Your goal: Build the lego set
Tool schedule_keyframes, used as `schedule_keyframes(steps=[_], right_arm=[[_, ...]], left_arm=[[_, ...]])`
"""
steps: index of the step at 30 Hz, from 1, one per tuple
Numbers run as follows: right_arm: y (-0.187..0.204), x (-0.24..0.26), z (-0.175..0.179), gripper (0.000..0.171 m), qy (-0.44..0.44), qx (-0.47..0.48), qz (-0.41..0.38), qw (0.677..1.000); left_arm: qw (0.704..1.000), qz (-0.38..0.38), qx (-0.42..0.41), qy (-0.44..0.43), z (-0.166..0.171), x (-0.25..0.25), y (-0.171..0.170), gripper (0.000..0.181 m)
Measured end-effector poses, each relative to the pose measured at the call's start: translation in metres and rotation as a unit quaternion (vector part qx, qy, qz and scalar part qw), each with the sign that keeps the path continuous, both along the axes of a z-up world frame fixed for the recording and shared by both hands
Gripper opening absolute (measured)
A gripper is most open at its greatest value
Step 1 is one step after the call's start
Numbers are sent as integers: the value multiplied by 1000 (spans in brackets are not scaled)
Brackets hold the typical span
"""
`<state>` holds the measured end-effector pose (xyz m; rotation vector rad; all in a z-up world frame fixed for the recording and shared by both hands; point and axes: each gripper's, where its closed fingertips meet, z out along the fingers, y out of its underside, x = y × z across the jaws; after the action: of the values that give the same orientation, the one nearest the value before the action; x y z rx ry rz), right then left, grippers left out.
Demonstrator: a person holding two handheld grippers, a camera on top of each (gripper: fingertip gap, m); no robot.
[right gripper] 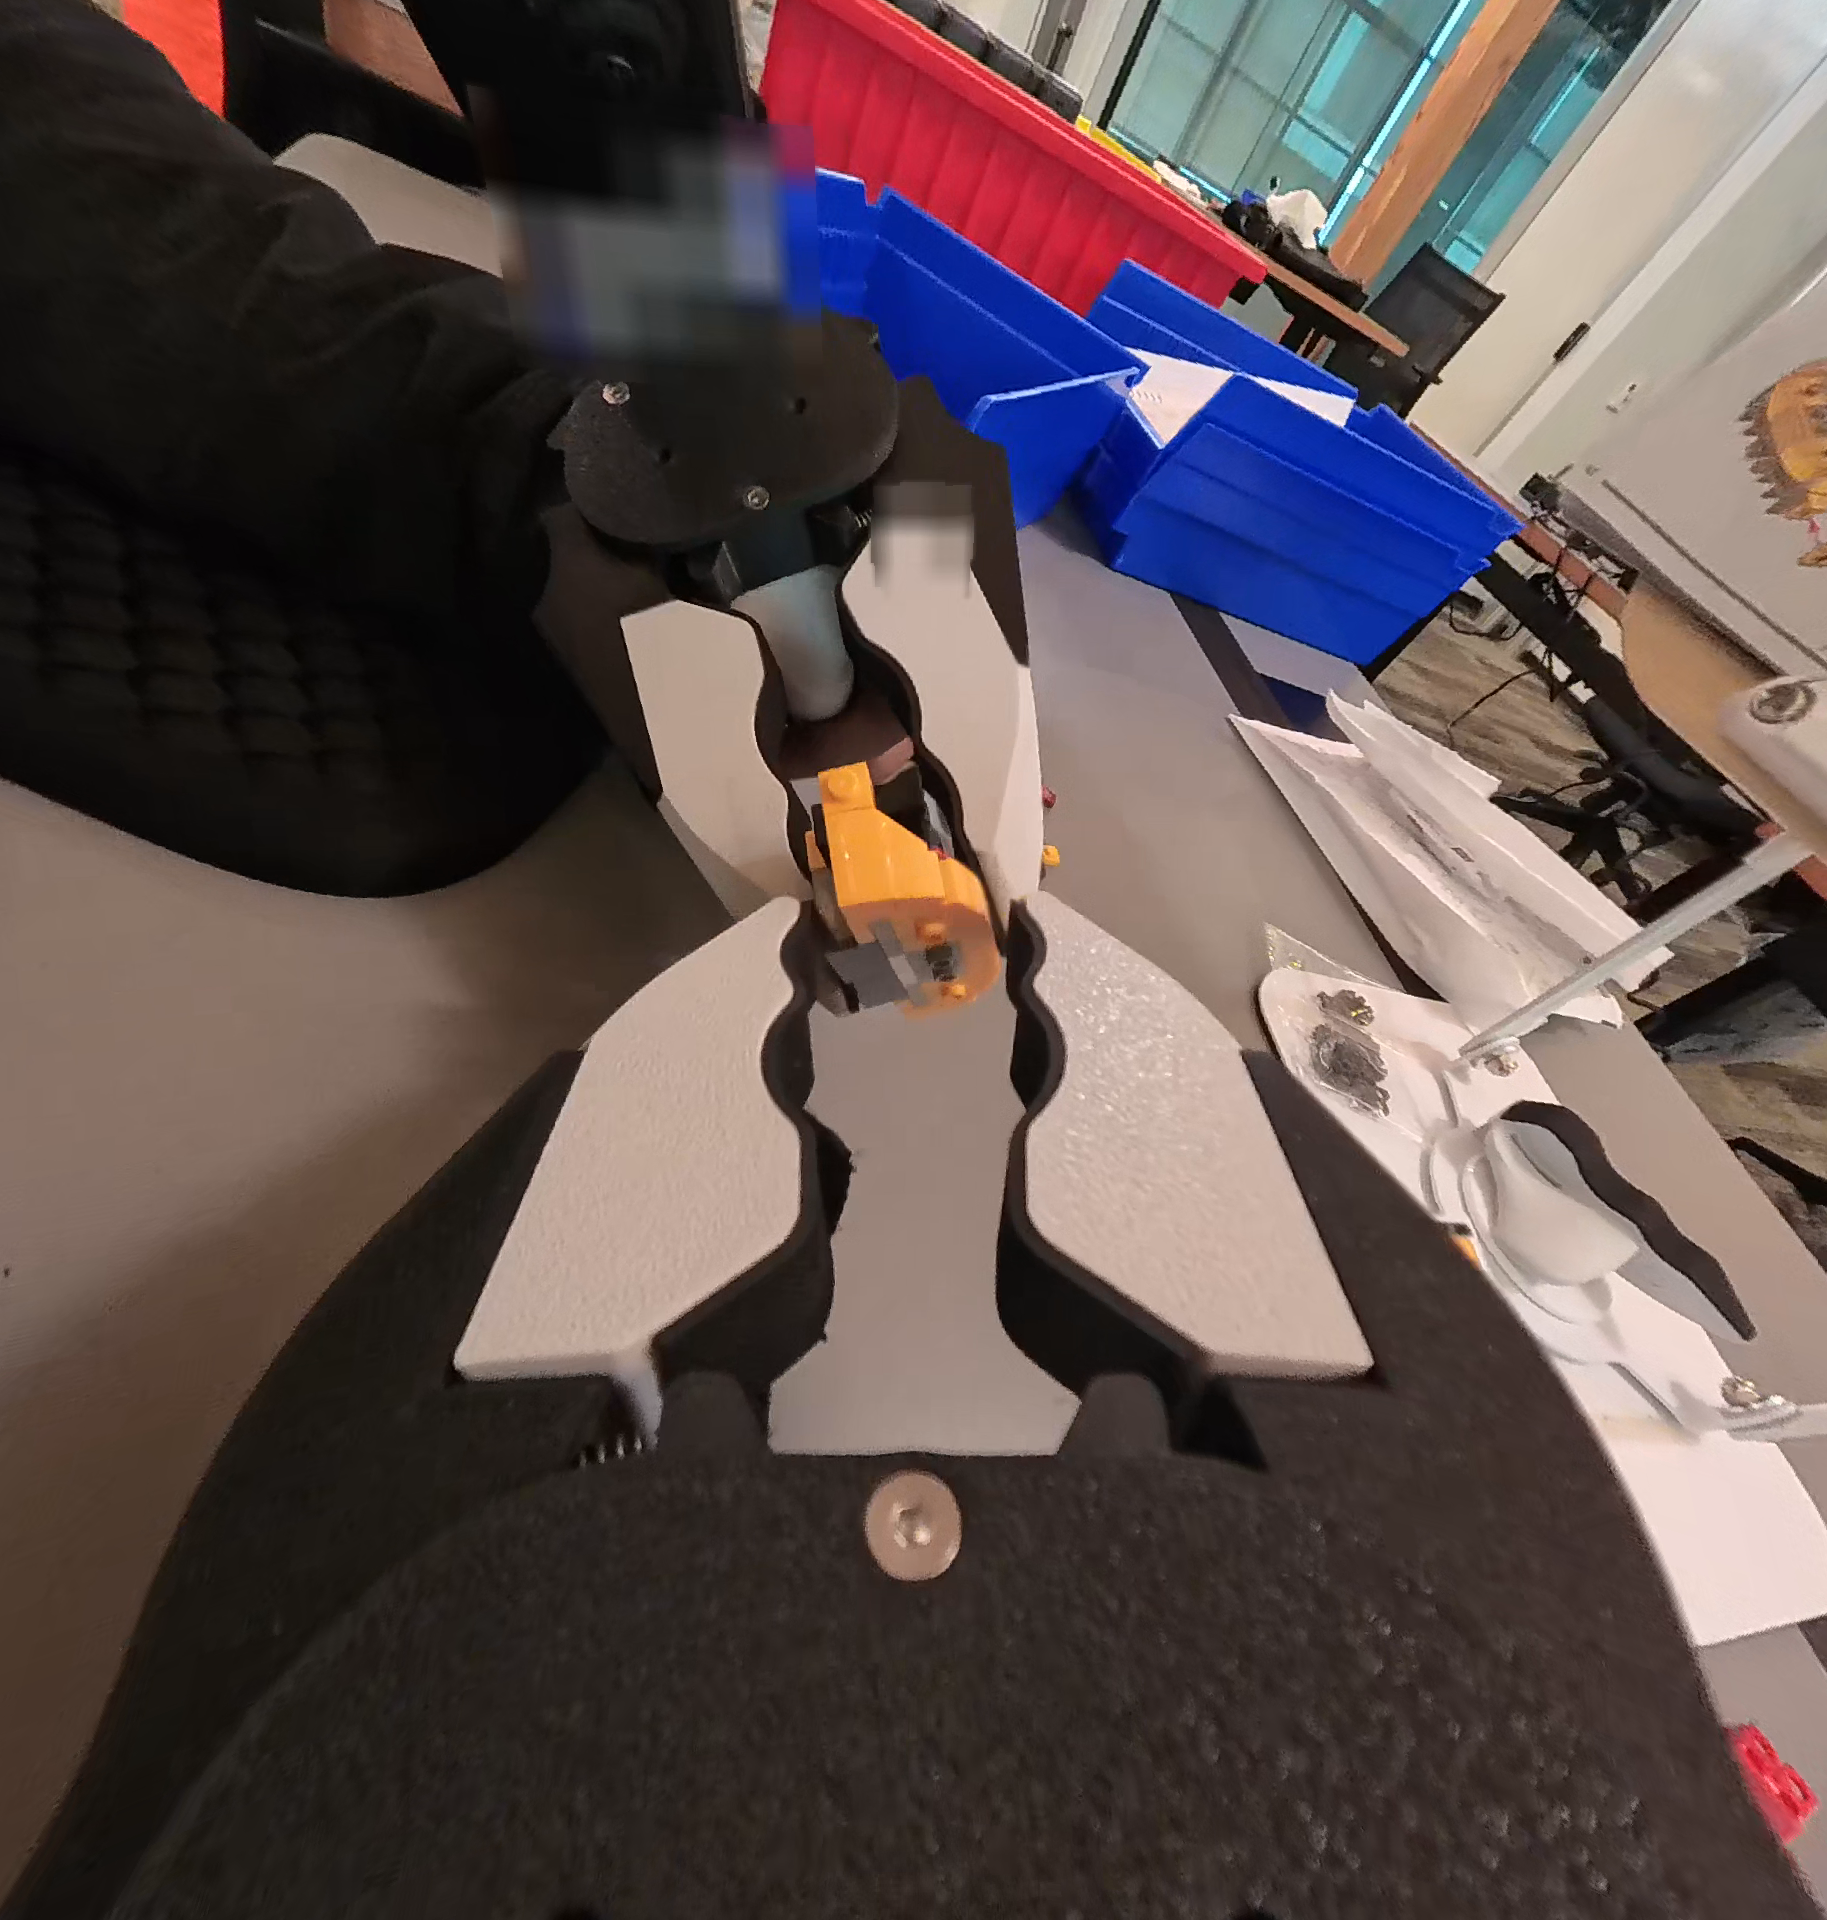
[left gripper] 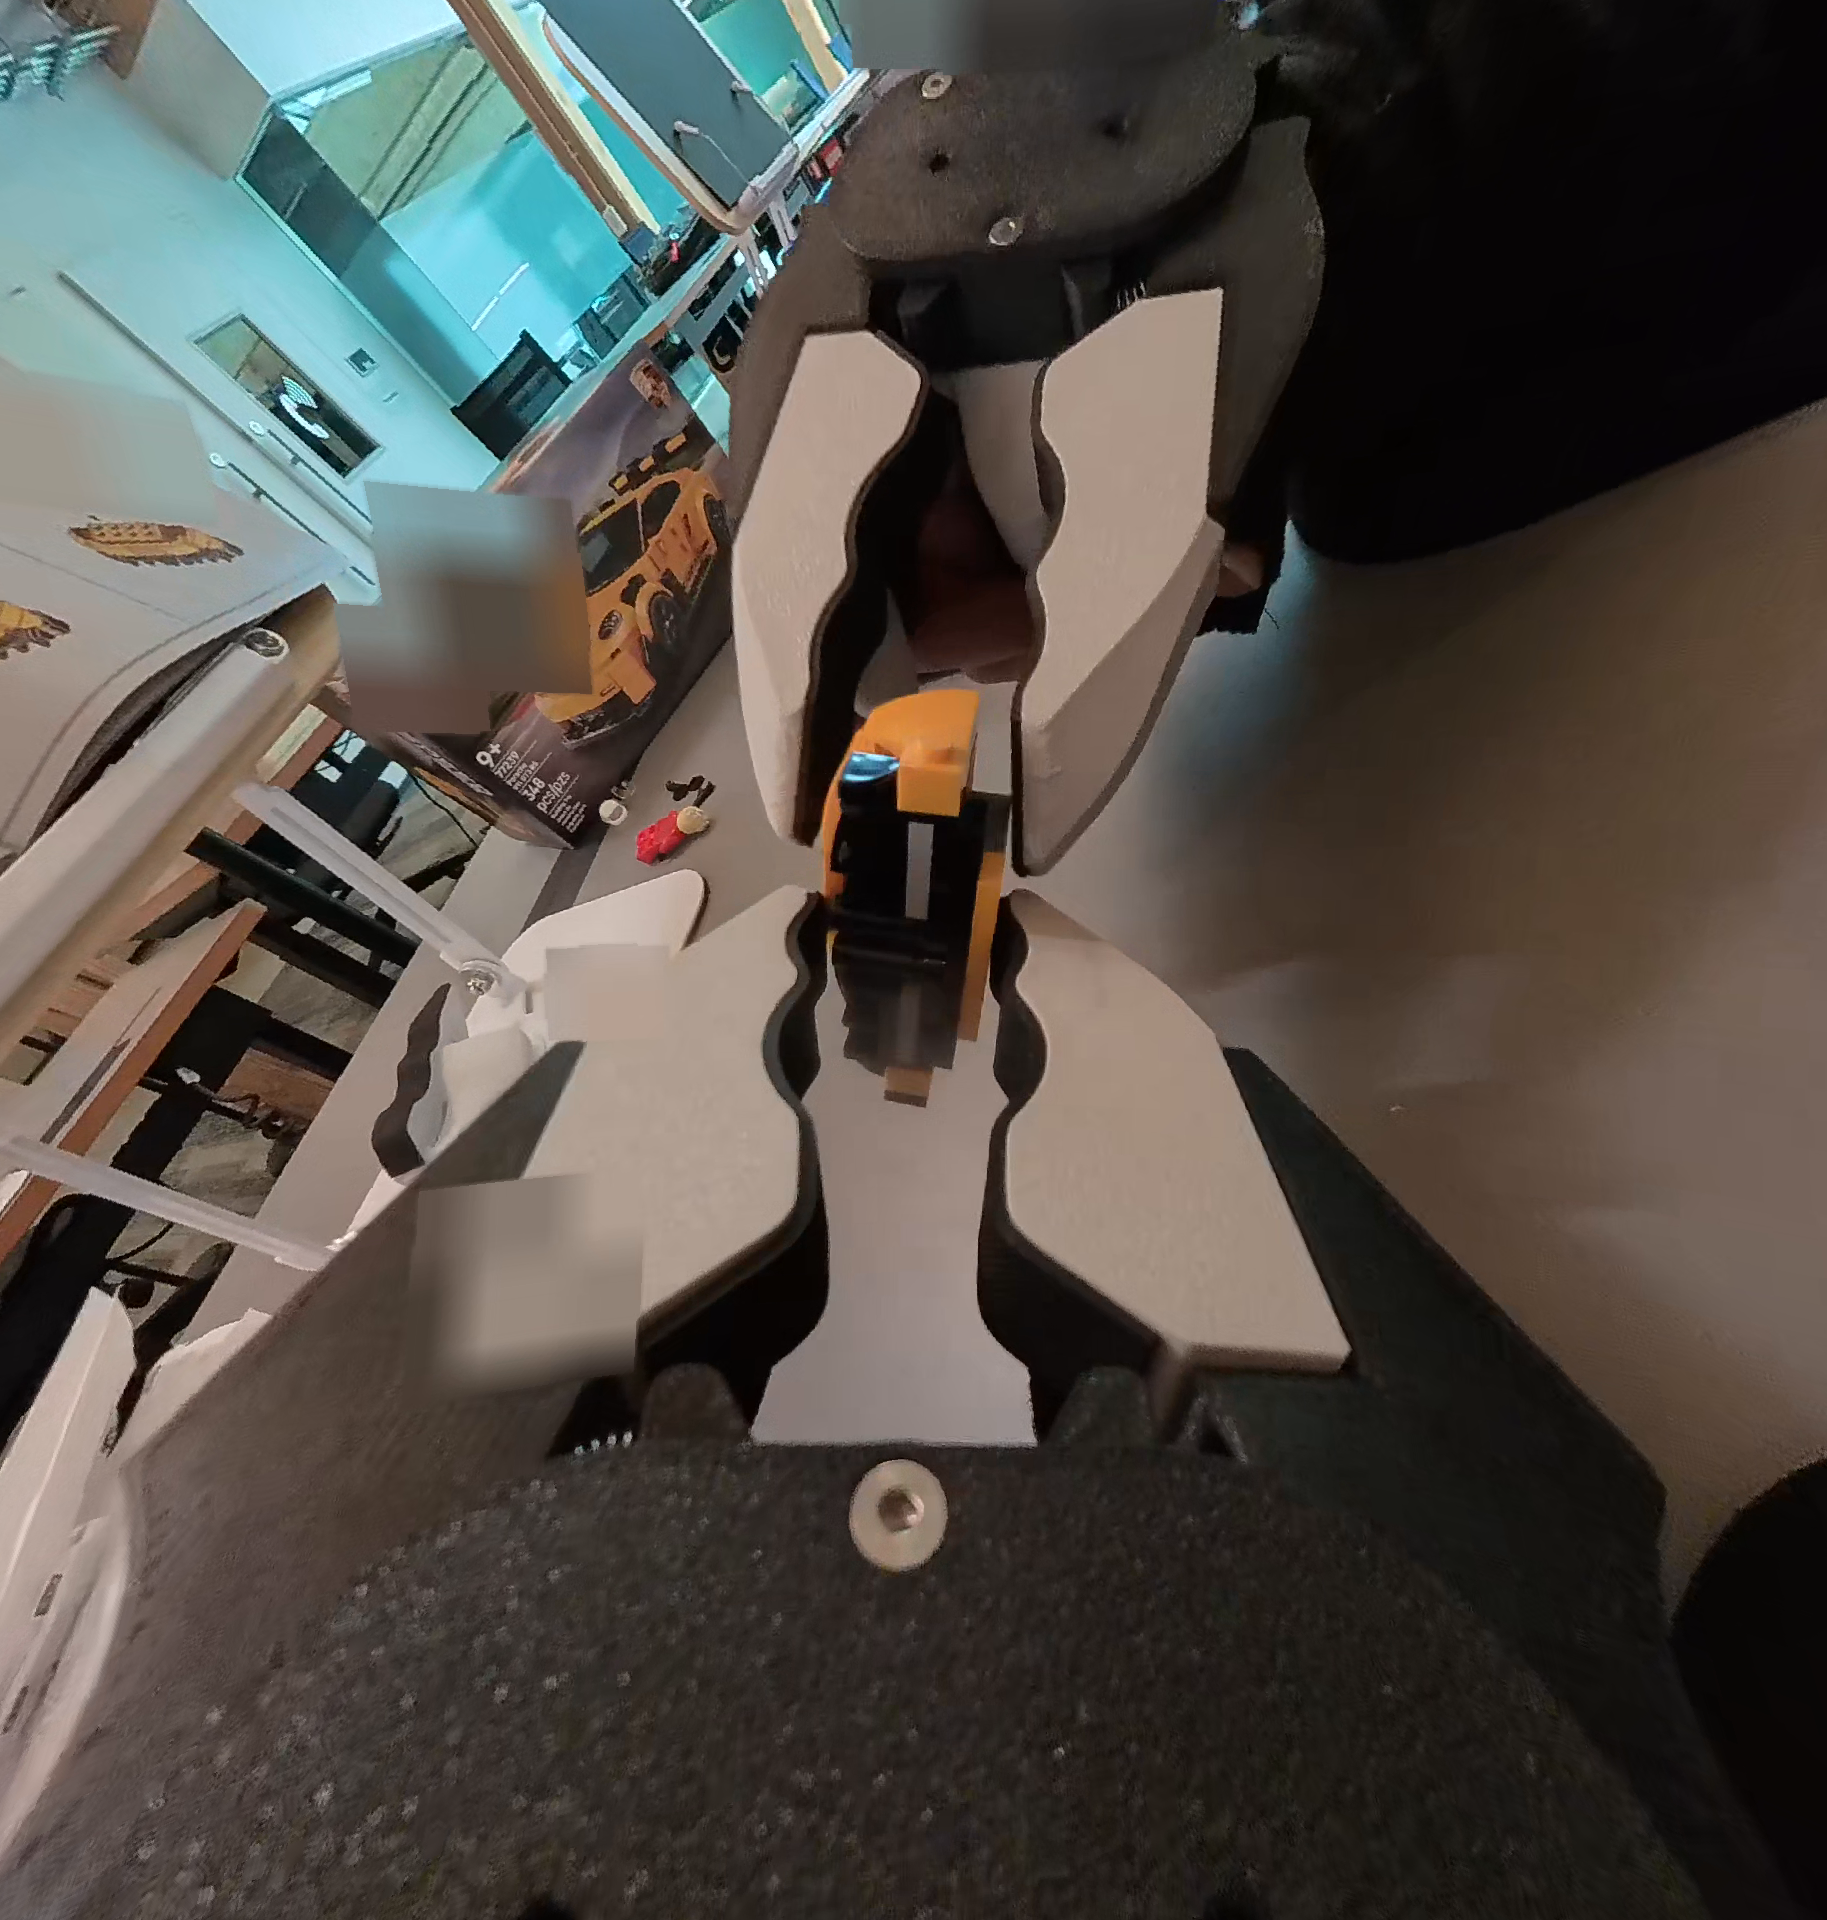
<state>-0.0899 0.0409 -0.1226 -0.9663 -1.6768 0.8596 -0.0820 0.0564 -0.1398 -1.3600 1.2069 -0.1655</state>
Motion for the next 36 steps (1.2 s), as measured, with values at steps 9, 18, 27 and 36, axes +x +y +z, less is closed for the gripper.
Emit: schedule_keyframes(steps=[9, 18, 27, 36], right_arm=[[0, 0, -1, 31, -1, 10, -2, 1000], [5, 2, 2, 31, 4, 1, -7, 1000], [8, 2, 2, 31, 4, 13, -14, 1000], [4, 3, 0, 31, 4, 19, 0, 1000]], left_arm=[[1000, 1, -14, -6, -3, 0, 1, 30], [1000, 12, -15, -10, -2, -4, 4, 29], [1000, 15, -24, -5, -7, -6, 5, 28], [1000, 6, -17, 2, -6, -3, 2, 26]])
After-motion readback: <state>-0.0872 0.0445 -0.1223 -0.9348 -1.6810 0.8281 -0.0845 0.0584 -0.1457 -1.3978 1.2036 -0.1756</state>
